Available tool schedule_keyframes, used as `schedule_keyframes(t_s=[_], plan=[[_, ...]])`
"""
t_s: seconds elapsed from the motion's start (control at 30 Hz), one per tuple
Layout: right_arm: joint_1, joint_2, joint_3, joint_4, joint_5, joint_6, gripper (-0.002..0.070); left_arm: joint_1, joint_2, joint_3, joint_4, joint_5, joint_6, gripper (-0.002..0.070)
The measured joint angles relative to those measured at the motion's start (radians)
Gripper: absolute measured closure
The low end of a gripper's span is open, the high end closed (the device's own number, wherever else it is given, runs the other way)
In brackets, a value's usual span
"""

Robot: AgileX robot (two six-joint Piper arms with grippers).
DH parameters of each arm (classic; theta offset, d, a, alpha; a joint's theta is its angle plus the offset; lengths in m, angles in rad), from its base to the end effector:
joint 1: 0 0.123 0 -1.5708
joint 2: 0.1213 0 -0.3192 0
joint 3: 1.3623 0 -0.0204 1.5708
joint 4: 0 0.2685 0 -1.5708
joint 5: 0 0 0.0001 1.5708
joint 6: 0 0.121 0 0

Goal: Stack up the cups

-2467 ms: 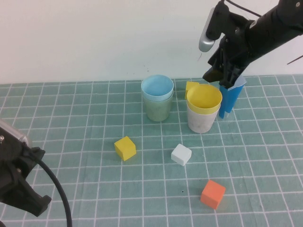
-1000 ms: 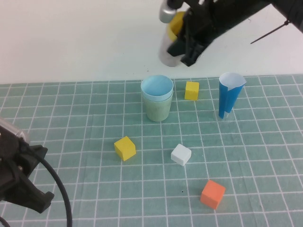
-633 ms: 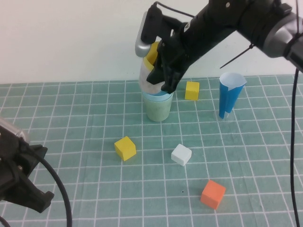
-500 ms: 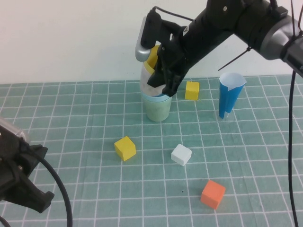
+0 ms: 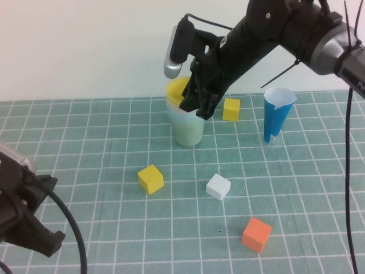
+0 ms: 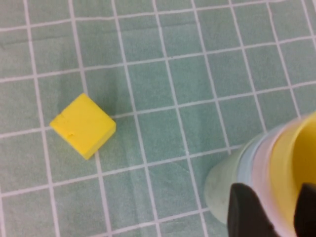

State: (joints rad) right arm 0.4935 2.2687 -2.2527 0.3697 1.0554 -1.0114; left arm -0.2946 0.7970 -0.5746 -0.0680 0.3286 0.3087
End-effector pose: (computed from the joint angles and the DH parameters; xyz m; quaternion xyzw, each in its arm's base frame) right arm 0.4804 0.3016 0.2867 -0.6135 0.7146 0.1005 0.3206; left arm 0.1745 -0.0557 0.3065 0.2320 0.8182 -0.0225 0.5255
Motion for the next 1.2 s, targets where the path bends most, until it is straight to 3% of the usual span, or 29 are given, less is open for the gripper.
schedule_keyframes(t_s=[0.33,0.57,0.73,0.9,1.2], plan=[[0.000,-0.183,0.022,-0.123,0.033,0.026,0.0451,0.000,-0.031,0.000,0.000,-0.042,-0.013,0.0677],[0.000,-0.487,0.160,-0.427,0.080,0.196,0.0637,0.000,-0.246,0.083,0.000,-0.126,-0.024,0.0676],[-0.002,-0.700,0.323,-0.536,0.080,0.292,0.0670,0.000,-0.478,0.202,0.000,-0.210,-0.024,0.0677],[-0.002,-0.917,0.570,-0.583,0.050,0.411,0.0675,0.000,-0.624,0.306,0.000,-0.225,-0.024,0.0677],[-0.002,-1.371,1.248,-0.584,-0.327,0.619,0.0676,0.000,-0.701,0.384,0.000,-0.220,-0.028,0.0677]])
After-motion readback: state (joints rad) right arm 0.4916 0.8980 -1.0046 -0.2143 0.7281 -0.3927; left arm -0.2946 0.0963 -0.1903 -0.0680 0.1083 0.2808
